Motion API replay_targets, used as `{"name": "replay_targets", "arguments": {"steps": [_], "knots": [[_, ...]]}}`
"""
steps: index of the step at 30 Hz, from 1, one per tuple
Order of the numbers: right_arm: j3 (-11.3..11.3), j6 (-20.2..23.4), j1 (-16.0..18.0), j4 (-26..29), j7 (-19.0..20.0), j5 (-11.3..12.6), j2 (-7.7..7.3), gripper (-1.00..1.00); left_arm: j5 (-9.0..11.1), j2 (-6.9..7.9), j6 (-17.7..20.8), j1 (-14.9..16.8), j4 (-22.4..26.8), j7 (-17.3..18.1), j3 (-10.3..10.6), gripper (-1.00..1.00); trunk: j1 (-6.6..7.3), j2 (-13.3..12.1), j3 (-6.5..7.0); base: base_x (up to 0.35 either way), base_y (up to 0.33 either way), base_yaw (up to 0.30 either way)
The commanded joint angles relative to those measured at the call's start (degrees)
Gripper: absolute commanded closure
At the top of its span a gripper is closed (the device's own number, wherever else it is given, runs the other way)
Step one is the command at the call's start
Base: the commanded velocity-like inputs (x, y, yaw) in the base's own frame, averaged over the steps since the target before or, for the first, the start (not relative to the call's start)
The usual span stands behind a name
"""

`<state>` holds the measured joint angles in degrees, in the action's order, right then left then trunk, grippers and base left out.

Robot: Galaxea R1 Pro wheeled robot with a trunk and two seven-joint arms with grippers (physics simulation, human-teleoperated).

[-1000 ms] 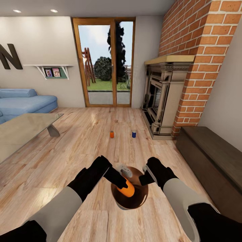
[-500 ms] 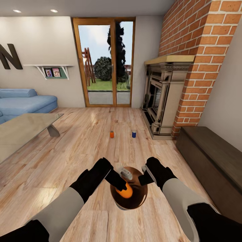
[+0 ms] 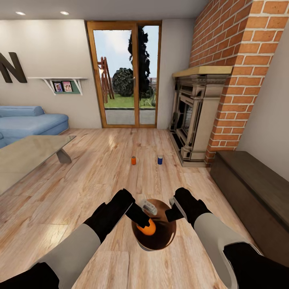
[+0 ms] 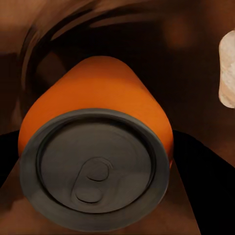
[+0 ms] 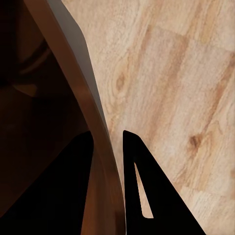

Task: Put the three can of soda from the living room inside the tash can in the kitchen.

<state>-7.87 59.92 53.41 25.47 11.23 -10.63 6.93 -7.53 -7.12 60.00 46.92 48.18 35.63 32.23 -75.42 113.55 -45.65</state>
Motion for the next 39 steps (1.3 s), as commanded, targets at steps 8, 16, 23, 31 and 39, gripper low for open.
{"name": "replay_targets", "arguments": {"steps": [8, 16, 23, 31, 39], "knots": [[0.1, 0.1, 0.0, 0.0, 0.2, 1.3, 0.02, 1.0, 0.0, -0.48, 0.0, -0.4, -1.8, -1.3, 0.8, 1.0, 0.0, 0.0, 0.01, 0.0, 0.0, 0.0], [0.0, 0.1, 0.0, 0.0, 0.2, 1.3, 0.04, 1.0, 0.2, -1.16, 0.0, -0.4, -4.8, -2.5, 1.1, 1.0, 0.0, 0.0, 0.01, 0.0, 0.0, 0.0], [0.0, 0.1, 0.0, 0.0, 0.2, 1.4, 0.09, 1.0, 0.2, -1.23, 0.0, -0.4, -5.2, -2.7, 1.1, 1.0, 0.0, 0.0, 0.01, 0.0, 0.0, 0.0], [0.0, 0.1, 0.0, 0.0, 0.2, 1.3, 0.1, 1.0, 0.2, -1.23, 0.0, -0.4, -5.2, -2.7, 1.1, -1.0, 0.0, 0.0, 0.01, 0.0, 0.0, 0.0], [0.0, 0.1, 0.0, 0.0, 0.2, 1.4, 0.1, 1.0, 0.2, -1.23, 0.0, -0.4, -5.2, -2.7, 1.1, -1.0, 0.0, 0.0, 0.01, 0.0, 0.0, 0.0]]}}
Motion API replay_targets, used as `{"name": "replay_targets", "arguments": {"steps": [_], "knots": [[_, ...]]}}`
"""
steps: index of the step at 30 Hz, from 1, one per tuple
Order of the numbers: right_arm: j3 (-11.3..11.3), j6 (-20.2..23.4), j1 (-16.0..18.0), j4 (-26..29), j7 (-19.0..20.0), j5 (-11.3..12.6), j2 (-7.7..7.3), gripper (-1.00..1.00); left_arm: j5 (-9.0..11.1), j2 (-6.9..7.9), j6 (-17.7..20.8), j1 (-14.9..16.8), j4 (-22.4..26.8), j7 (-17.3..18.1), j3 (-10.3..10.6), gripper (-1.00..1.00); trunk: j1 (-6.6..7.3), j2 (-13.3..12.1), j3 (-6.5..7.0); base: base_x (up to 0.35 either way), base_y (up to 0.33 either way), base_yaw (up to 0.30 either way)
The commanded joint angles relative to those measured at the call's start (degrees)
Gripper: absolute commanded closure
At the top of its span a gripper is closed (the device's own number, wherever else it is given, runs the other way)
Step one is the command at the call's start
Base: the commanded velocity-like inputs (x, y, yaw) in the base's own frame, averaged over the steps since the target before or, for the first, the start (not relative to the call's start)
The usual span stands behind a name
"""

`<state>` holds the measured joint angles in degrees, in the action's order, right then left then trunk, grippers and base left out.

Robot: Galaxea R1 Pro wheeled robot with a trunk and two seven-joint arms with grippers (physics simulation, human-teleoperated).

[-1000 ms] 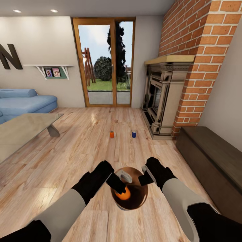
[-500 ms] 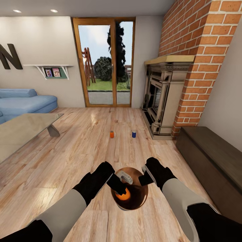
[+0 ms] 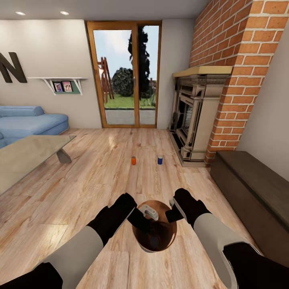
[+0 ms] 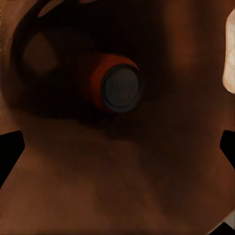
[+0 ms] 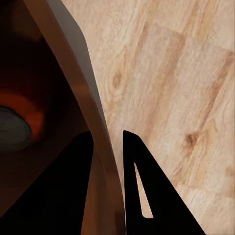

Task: Put the three can of soda from the living room inside the tash can in the kitchen.

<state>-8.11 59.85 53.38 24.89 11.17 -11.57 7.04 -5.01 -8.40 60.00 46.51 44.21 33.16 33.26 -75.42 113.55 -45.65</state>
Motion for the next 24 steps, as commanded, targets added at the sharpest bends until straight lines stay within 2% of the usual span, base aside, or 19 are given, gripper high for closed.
{"name": "replay_targets", "arguments": {"steps": [1, 14, 18, 21, 24], "knots": [[0.2, 0.1, 0.1, 0.6, 0.3, 2.3, -0.01, 1.0, -2.3, 0.05, 0.0, 0.0, -1.2, -0.2, 0.0, -1.0, 0.0, 0.0, 0.01, 0.0, 0.0, 0.0], [0.3, 0.1, 0.0, 0.6, 0.3, 2.3, -0.14, 1.0, -1.6, 0.74, -0.7, 0.0, -0.3, 0.2, -0.2, -1.0, 0.0, 0.0, 0.01, 0.0, 0.0, 0.0], [0.3, 0.1, 0.0, 0.6, 0.3, 2.3, -0.2, 1.0, -1.5, 1.19, -1.0, 0.0, 3.7, 0.9, -0.3, -1.0, 0.0, 0.0, 0.01, 0.0, 0.0, 0.0], [0.3, 0.1, 0.1, 0.6, 0.3, 2.3, -0.26, 1.0, -1.5, 2.93, -0.7, 0.0, 9.1, 1.6, -0.4, -1.0, 0.0, 0.0, 0.01, 0.0, 0.0, 0.0], [0.4, 0.1, 0.0, 0.6, 0.3, 2.3, -0.33, 1.0, -1.2, 7.78, 0.0, -0.3, 18.2, 3.9, -0.5, -1.0, 0.0, 0.0, 0.01, 0.0, 0.0, 0.0]]}}
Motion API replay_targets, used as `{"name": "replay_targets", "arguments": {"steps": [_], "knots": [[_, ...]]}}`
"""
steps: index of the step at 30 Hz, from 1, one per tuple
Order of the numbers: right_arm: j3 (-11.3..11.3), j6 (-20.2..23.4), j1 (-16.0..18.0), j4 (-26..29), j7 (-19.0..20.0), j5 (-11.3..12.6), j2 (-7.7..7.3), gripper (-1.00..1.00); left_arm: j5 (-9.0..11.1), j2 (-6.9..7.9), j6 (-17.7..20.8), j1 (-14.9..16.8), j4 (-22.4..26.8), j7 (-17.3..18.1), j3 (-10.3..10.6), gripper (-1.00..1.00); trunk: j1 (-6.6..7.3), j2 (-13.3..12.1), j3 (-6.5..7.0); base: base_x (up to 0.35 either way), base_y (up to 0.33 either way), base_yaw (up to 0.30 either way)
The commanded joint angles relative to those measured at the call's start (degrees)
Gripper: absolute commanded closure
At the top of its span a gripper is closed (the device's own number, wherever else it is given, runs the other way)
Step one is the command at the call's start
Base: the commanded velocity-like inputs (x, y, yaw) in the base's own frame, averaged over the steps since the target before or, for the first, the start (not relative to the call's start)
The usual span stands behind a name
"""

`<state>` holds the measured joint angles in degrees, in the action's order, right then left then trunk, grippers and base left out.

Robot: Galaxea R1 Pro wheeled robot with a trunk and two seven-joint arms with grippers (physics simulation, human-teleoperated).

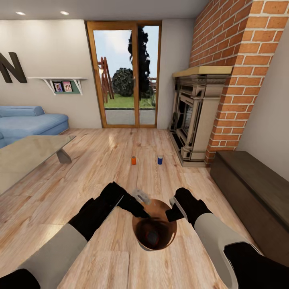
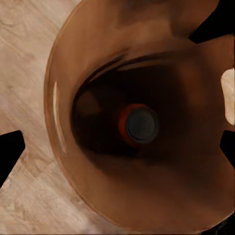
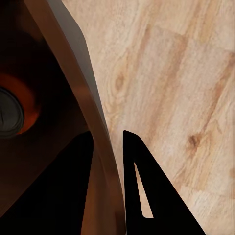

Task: Put the three can of soda from the living room inside the tash can in the kitchen.

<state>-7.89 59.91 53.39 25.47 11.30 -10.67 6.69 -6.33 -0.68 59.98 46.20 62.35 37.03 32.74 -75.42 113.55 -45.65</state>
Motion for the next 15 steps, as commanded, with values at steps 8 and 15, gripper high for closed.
{"name": "replay_targets", "arguments": {"steps": [8, 15], "knots": [[0.1, 0.1, 0.0, 0.0, 0.2, 1.4, -0.07, 1.0, 0.6, 4.05, 0.0, -2.1, 10.6, 2.3, -0.2, -1.0, 0.0, 0.0, 0.0, 0.0, 0.0, 0.0], [0.1, 0.1, 0.0, 0.0, 0.2, 1.4, -0.24, 1.0, 1.2, 7.89, 0.0, -4.0, 16.0, 5.2, -6.0, -1.0, 0.0, 0.0, 0.0, 0.0, 0.0, 0.0]]}}
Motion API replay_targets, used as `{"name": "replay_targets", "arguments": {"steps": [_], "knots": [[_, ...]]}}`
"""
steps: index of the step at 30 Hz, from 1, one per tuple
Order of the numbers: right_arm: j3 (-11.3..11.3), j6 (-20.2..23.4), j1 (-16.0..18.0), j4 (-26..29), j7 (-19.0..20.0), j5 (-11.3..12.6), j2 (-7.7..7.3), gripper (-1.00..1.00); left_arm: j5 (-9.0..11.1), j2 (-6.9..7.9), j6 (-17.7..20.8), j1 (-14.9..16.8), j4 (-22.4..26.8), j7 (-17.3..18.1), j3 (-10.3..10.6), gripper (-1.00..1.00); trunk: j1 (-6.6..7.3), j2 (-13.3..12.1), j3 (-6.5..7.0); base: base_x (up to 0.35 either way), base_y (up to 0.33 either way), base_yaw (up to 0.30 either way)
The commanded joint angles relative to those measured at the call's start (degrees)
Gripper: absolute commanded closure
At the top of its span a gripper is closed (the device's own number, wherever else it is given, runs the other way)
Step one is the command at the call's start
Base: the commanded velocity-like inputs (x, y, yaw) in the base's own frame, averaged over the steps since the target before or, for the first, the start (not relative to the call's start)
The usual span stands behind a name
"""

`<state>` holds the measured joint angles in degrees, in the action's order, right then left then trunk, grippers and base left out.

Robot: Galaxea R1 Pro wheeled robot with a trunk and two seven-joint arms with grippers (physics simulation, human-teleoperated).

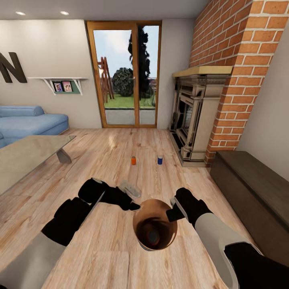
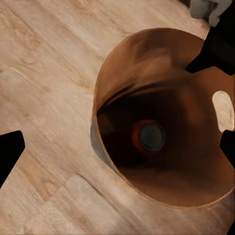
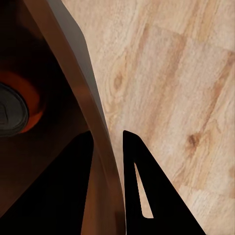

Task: Put the three can of soda from the living room inside the tash can in the kitchen.

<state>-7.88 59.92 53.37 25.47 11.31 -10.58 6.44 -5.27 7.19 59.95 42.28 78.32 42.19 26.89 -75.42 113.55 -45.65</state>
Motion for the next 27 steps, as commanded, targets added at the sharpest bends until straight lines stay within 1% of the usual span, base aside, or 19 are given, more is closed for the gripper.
{"name": "replay_targets", "arguments": {"steps": [1, 3, 4, 6, 7, 8, 9, 11, 12, 13, 14, 16, 19, 20, 21, 22, 24, 25, 27], "knots": [[0.1, 0.1, 0.0, 0.0, 0.2, 1.3, -0.01, 1.0, 0.2, 0.19, 0.1, -0.4, 0.4, 0.6, -1.7, -1.0, 0.0, 0.0, 0.01, 0.0, 0.0, 0.0], [0.1, 0.1, 0.0, 0.0, 0.2, 1.3, -0.05, 1.0, 0.4, 0.44, 0.1, -1.2, 0.8, 1.6, -4.8, -1.0, 0.0, 0.0, 0.01, 0.0, 0.0, 0.0], [0.1, 0.1, 0.0, 0.0, 0.2, 1.3, -0.07, 1.0, 0.5, 0.61, 0.1, -1.8, 1.2, 2.2, -8.0, -1.0, 0.0, 0.0, 0.01, 0.0, 0.0, 0.0], [0.1, 0.1, 0.0, 0.0, 0.2, 1.3, -0.09, 1.0, 0.5, 0.71, 0.1, -2.3, 1.5, 2.6, -10.9, -1.0, 0.0, 0.0, 0.01, 0.0, 0.0, 0.0], [0.2, 0.1, 0.0, 0.0, 0.2, 1.3, -0.1, 1.0, 0.5, 0.78, 0.1, -2.7, 1.7, 2.7, -13.9, -1.0, 0.0, 0.0, 0.01, 0.0, 0.0, 0.0], [0.2, 0.1, 0.0, 0.0, 0.2, 1.3, -0.1, 1.0, 0.5, 0.8, 0.1, -3.0, 1.8, 2.8, -15.5, -1.0, 0.0, 0.0, 0.01, 0.0, 0.0, 0.0], [0.2, 0.1, 0.0, 0.0, 0.2, 1.3, -0.12, 1.0, 0.5, 0.84, 0.1, -3.7, 1.8, 2.8, -19.0, -1.0, 0.0, 0.0, 0.01, 0.0, 0.0, 0.0], [0.2, 0.1, 0.0, 0.0, 0.2, 1.2, -0.15, 1.0, 0.4, 0.83, -0.4, -4.5, 1.7, 2.7, -22.8, -1.0, 0.0, 0.0, 0.01, 0.0, 0.0, 0.0], [0.2, 0.1, 0.0, 0.1, 0.2, 1.2, -0.2, 1.0, 0.1, 0.8, -2.5, -5.3, 1.4, 2.7, -26.7, -1.0, 0.0, 0.0, 0.01, 0.0, 0.0, 0.0], [0.2, 0.1, 0.0, 0.1, 0.2, 1.2, -0.24, 1.0, 0.0, 0.79, -3.8, -5.6, 1.1, 2.6, -28.4, -1.0, 0.0, 0.0, 0.01, 0.0, 0.0, 0.0], [0.3, 0.1, 0.0, 0.2, 0.2, 1.2, -0.31, 1.0, -0.2, 0.76, -6.5, -6.4, 0.1, 2.2, -31.3, -1.0, 0.0, 0.0, 0.01, 0.0, 0.0, 0.0], [0.3, 0.1, 0.0, 0.5, 0.2, 1.2, -0.73, 1.0, -0.3, 0.74, -10.6, -7.5, -2.7, 0.4, -33.9, -1.0, 0.0, 0.0, 0.01, 0.0, 0.0, 0.0], [0.3, 0.1, -0.1, 0.8, 0.2, 1.2, -1.83, 1.0, -0.4, 0.64, -15.2, -8.2, -6.9, -2.7, -35.2, -1.0, 0.0, 0.0, 0.01, 0.0, 0.0, 0.0], [0.3, 0.1, -0.1, 1.2, 0.2, 1.3, -2.64, 1.0, -0.5, 0.54, -18.8, -8.5, -10.6, -5.4, -35.6, -1.0, 0.0, 0.0, 0.01, 0.0, 0.0, 0.0], [0.4, 0.1, -0.1, 1.3, 0.2, 1.3, -3.1, 1.0, -0.5, 0.51, -20.7, -8.6, -12.8, -6.8, -35.8, -1.0, 0.0, 0.0, 0.01, 0.0, 0.0, 0.0], [0.4, 0.1, -0.2, 1.7, 0.2, 1.3, -4.03, 1.0, -0.5, 0.46, -24.7, -8.7, -17.6, -9.3, -36.0, -1.0, 0.0, 0.0, 0.01, 0.0, 0.0, 0.0], [0.5, -0.5, -0.3, 2.2, 0.2, 1.3, -5.01, 1.0, -0.4, 0.4, -28.7, -8.8, -22.7, -11.3, -36.2, -1.0, 0.0, 0.0, 0.01, 0.0, 0.0, 0.0], [0.6, -2.2, -0.4, 2.9, 0.2, 1.3, -5.97, 1.0, -0.4, 0.35, -32.5, -8.9, -27.4, -12.7, -36.3, -1.0, 0.0, 0.0, 0.01, 0.0, 0.0, 0.0], [0.7, -4.3, -0.5, 3.7, 0.2, 1.3, -7.34, 1.0, -0.3, 0.32, -37.5, -8.9, -32.9, -14.0, -36.4, -1.0, 0.0, 0.0, 0.01, 0.0, 0.0, 0.0]]}}
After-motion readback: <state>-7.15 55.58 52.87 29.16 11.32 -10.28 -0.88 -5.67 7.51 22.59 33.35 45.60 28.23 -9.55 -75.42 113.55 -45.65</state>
